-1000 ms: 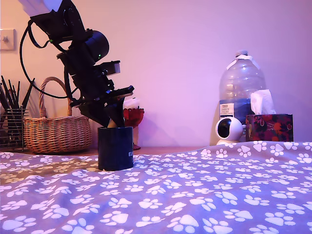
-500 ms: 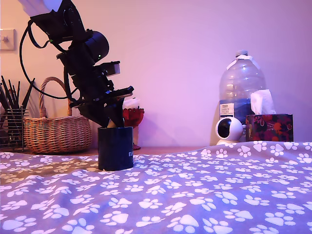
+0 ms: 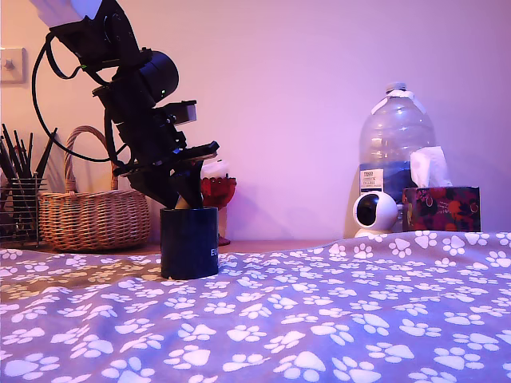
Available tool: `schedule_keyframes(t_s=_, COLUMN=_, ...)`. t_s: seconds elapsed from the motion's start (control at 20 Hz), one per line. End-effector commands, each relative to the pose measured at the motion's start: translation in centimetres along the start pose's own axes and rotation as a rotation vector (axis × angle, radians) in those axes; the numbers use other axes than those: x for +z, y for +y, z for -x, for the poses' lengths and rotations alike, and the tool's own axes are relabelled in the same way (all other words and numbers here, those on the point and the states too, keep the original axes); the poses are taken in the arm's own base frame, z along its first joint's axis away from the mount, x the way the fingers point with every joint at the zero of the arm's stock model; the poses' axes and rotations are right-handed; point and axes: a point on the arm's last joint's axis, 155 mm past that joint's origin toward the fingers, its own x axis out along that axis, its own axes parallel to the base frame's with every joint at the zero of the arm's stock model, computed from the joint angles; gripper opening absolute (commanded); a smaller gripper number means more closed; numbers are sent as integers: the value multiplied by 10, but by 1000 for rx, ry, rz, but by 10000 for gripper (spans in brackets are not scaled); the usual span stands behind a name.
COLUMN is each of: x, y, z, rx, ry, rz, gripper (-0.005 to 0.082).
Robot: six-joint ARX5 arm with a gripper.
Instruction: Pick the coffee capsule and then drop it inside the coffee cup in front of you
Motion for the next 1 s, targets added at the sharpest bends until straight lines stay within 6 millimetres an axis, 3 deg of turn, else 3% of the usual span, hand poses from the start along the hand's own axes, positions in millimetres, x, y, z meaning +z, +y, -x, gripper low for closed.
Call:
schedule_keyframes(t_s=0.0, x=-3, y=-1, z=-6, rx=-1, ry=10, rz=2, gripper=201)
schedule_keyframes(t_s=0.65, x=-4, y=-1, z=-6, rx=-1, ry=15, rz=2, gripper=205)
schedule_keyframes(t_s=0.7, x=-4, y=-1, z=-6, rx=-1, ry=14, rz=2, gripper=259)
schedule_keyframes(t_s=0.85, x=-1, y=-2, z=-2, rx=-2, ry=6, rz=-8, gripper=632)
schedule_keyframes(t_s=0.95, x=-1, y=-4, z=1, rx=-5, ry=9, rz=-21, gripper=661)
